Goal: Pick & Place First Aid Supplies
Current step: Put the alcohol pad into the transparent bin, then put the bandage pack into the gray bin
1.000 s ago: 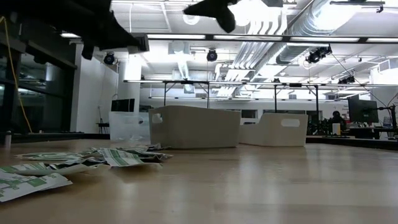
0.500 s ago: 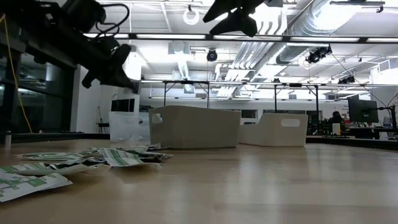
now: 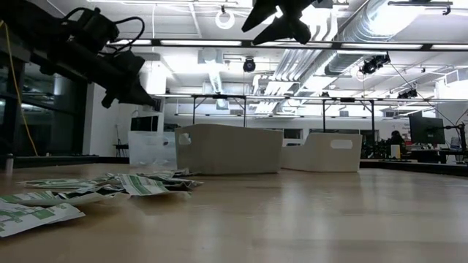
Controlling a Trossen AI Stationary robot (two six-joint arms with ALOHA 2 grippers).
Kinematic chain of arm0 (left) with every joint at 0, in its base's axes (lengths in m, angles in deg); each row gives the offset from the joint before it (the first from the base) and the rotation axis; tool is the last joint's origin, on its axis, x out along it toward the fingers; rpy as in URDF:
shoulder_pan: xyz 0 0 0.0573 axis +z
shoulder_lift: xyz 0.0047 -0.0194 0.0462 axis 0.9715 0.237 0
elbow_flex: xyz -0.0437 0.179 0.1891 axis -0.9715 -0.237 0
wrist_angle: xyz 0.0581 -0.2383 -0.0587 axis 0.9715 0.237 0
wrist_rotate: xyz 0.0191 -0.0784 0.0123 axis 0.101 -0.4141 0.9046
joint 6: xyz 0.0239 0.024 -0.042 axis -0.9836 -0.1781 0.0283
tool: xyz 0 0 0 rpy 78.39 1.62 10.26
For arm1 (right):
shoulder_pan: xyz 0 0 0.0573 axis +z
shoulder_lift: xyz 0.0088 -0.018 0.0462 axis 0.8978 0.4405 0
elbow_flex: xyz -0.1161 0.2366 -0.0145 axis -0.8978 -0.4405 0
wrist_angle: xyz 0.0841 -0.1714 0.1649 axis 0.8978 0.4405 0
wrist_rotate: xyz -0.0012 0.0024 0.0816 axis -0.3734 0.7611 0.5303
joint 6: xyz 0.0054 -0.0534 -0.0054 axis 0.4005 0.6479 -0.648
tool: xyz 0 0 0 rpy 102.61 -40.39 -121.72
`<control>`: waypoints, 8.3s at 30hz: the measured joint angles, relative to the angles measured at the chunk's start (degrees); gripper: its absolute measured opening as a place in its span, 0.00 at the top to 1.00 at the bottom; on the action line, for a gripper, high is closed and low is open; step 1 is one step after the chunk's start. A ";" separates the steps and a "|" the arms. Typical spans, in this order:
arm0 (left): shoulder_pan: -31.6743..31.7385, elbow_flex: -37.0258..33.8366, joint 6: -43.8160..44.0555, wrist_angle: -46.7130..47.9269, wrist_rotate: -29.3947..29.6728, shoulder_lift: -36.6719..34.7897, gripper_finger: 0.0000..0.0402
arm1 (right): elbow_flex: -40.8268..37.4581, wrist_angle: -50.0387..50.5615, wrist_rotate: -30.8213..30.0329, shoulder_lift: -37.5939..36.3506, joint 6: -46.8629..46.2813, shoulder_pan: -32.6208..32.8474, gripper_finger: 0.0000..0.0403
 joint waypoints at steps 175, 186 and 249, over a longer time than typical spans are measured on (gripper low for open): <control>-67.57 6.10 1.45 30.47 8.26 16.23 0.40 | -73.22 -35.23 2.49 -64.83 -4.69 12.09 0.50; -67.57 6.10 1.70 31.68 13.64 16.25 0.40 | -73.22 -35.26 2.51 -64.83 -4.69 12.09 0.50; -67.64 9.91 5.38 35.67 7.15 25.86 1.00 | -73.18 -35.26 2.50 -64.72 -4.69 12.08 0.50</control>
